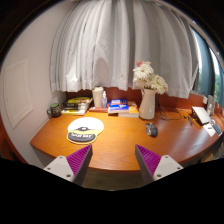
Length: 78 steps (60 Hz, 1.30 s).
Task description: Arrange mouse
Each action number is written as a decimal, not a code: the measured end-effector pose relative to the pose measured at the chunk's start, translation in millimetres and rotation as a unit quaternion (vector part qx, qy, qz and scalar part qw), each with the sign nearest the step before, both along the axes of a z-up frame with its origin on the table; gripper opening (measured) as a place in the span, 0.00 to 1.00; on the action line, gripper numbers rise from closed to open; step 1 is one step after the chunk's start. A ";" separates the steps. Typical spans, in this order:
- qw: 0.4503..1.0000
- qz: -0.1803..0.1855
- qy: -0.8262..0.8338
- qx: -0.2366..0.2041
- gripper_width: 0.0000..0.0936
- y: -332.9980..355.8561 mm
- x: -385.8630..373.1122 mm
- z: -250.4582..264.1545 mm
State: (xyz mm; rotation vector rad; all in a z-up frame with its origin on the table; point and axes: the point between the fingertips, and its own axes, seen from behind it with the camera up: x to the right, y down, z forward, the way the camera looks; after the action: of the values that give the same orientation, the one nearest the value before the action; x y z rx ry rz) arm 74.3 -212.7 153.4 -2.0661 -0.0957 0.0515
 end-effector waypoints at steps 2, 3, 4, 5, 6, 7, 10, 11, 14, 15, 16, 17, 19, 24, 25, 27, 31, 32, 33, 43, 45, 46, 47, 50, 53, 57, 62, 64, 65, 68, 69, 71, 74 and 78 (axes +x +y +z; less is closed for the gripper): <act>1.000 -0.004 -0.003 -0.016 0.92 -5.4 4.6 -13.2; 1.000 -0.007 -0.004 -0.023 0.92 -7.6 7.6 -20.4; 1.000 -0.010 -0.004 -0.029 0.92 -9.5 10.7 -27.1; 0.999 -0.014 -0.004 -0.035 0.92 -10.8 13.9 -33.4; 0.999 -0.019 -0.003 -0.040 0.92 -12.2 17.9 -40.3; 0.999 -0.025 -0.003 -0.045 0.92 -13.6 22.5 -47.2; 0.997 -0.042 -0.002 -0.061 0.92 -18.4 38.0 -69.8; 0.997 -0.048 -0.003 -0.066 0.92 -19.0 43.8 -77.3; 0.995 -0.068 -0.005 -0.079 0.92 -17.8 62.6 -93.9; 0.994 -0.073 -0.007 -0.083 0.92 -16.4 69.0 -98.4; 0.993 -0.078 -0.008 -0.086 0.92 -15.1 75.6 -102.7; 0.993 -0.083 -0.010 -0.089 0.92 -13.4 81.8 -106.3; 0.991 -0.091 -0.013 -0.093 0.92 -8.6 93.8 -112.4; 0.989 -0.105 -0.021 -0.101 0.91 10.4 122.3 -125.2; 0.989 -0.107 -0.022 -0.103 0.91 15.6 126.9 -127.0; 0.988 -0.110 -0.022 -0.104 0.91 27.2 135.6 -130.2; 0.988 -0.115 -0.025 -0.104 0.90 53.1 151.4 -135.9; 0.987 -0.115 -0.026 -0.105 0.91 60.2 155.2 -137.1; 0.987 -0.116 -0.027 -0.105 0.90 67.3 158.6 -137.8; 0.988 -0.112 -0.028 -0.106 0.90 147.7 184.9 -145.7; 0.988 -0.113 -0.027 -0.107 0.90 163.3 189.6 -147.1; 0.988 -0.112 -0.026 -0.107 0.90 170.8 191.6 -147.4; 0.988 -0.112 -0.025 -0.107 0.90 178.6 193.7 -147.5; 0.988 -0.112 -0.023 -0.107 0.89 201.4 198.8 -148.3; 0.988 -0.108 -0.020 -0.110 0.89 221.4 203.6 -149.6; 0.988 -0.104 -0.021 -0.111 0.86 245.0 209.9 -151.8; 0.989 -0.097 -0.023 -0.111 0.81 267.2 214.6 -155.4; 0.989 -0.096 -0.022 -0.112 0.78 273.2 215.8 -157.2; 0.989 -0.094 -0.022 -0.114 0.76 275.5 215.7 -158.9; 0.988 -0.092 -0.020 -0.120 0.69 280.7 216.5 -162.9; 0.988 -0.093 -0.020 -0.119 0.65 282.3 217.7 -163.3; 0.989 -0.090 -0.015 -0.118 0.59 284.9 215.7 -164.9; 0.989 -0.087 -0.013 -0.115 0.56 287.4 215.8 -164.7; 0.990 -0.084 -0.013 -0.116 0.51 287.9 215.5 -164.2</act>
State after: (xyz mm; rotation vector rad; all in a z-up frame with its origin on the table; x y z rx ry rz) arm 289.8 75.2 -10.8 -2.3008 0.0718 -0.0712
